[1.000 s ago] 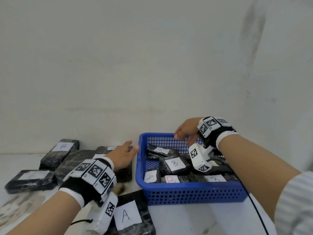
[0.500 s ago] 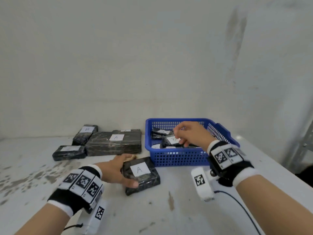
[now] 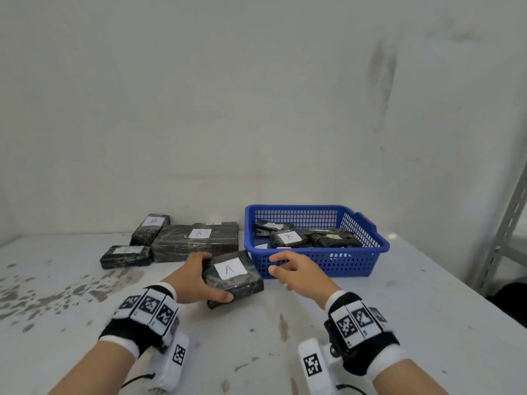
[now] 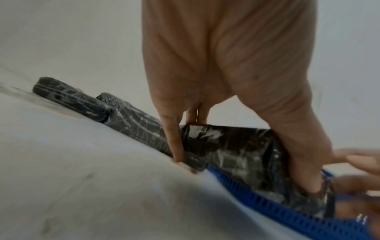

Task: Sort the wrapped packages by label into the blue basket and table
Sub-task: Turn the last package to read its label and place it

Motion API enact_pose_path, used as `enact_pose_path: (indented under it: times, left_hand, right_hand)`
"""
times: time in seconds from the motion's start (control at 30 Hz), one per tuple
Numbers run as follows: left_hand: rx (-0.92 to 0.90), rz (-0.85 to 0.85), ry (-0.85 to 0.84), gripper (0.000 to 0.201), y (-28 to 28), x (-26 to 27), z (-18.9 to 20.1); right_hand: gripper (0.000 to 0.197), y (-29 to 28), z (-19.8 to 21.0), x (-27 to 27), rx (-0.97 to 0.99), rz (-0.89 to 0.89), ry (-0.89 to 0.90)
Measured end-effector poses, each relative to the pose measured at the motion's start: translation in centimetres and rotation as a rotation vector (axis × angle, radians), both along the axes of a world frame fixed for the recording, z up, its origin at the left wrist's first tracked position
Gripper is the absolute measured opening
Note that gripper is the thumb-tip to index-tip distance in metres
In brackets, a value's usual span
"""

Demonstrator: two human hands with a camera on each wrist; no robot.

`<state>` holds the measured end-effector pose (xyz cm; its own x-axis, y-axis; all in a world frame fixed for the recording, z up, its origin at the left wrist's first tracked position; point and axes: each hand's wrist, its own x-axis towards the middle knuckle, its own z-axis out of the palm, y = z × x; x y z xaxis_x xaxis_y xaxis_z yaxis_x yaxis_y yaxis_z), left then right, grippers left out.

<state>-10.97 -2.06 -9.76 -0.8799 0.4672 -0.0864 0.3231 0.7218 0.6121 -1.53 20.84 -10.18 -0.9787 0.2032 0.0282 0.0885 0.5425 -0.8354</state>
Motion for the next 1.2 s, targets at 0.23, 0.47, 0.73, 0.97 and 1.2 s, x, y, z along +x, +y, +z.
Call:
enact_pose_path:
  times: [0.23,0.47,0.73,0.97,1.2]
  left_hand:
    - [0.217,-0.137,0.175,0.091,-0.9,4.3,5.3]
    - [0.400,-0.186,0.448,0.121,-0.7,5.3,7.9]
    - [0.907,-0.095,0.230,0.095,1.3,7.4,10.8]
    - [0.928,-0.216,0.257,0.076,2.0,8.4,11.5]
    - [0.863,-0.254,0.274,0.088,1.6,9.2,11.7]
  right_hand:
    - [0.068,-1.4,3.4,1.7,-0.279,0.145,0.001]
    - [0.056,-1.2,6.1,3.3,-0.450,0.325,0.199]
    - [0.080,-0.8,10.9,5.1,-0.365,0.328,0.505]
    - [0.066,-0.6,12.4,5.8,-0.162,0.228,0.555]
    - [0.090,-0.6,12.7,6.6,-0.109,0.238,0.601]
